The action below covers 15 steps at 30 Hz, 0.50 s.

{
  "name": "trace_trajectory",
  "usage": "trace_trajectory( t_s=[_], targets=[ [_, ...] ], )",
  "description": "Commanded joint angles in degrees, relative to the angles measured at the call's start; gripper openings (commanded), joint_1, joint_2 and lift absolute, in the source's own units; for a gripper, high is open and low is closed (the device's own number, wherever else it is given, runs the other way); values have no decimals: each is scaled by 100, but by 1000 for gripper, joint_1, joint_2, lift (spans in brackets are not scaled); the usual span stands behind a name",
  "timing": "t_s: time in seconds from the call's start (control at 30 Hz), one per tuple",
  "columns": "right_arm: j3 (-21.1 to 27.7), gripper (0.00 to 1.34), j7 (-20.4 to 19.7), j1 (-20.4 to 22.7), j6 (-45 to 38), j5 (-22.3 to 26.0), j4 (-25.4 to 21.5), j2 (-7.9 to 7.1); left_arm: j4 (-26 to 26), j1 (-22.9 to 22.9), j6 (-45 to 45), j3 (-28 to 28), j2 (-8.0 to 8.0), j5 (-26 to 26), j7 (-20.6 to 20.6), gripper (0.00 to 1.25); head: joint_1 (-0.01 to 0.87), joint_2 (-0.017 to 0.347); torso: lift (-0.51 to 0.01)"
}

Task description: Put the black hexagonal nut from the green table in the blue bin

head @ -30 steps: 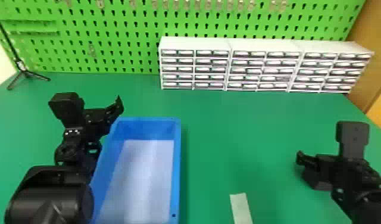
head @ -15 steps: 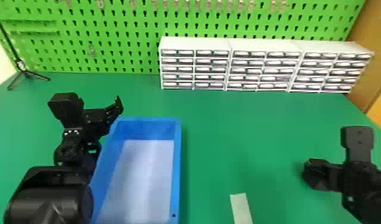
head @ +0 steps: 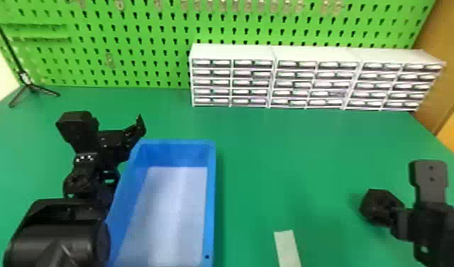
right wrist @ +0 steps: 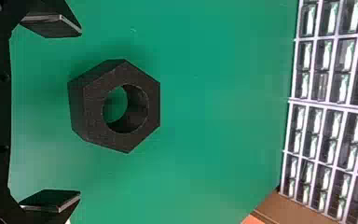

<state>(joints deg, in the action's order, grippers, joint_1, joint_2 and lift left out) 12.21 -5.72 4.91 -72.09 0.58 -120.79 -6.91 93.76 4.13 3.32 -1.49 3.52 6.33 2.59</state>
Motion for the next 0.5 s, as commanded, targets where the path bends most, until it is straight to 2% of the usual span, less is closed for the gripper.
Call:
trace_trajectory(
  t_s=[0.0,0.47],
  targets=[
    [0,1253,1,-7,-86,21,-6,-29,2,-9,2,-9,-1,0,4,1089,686,28,-96],
    [-26,1253,1,-86,-95,12,-6,-100,2,18,2,0,-1,-18,4,1089,686,28,-96]
  ],
)
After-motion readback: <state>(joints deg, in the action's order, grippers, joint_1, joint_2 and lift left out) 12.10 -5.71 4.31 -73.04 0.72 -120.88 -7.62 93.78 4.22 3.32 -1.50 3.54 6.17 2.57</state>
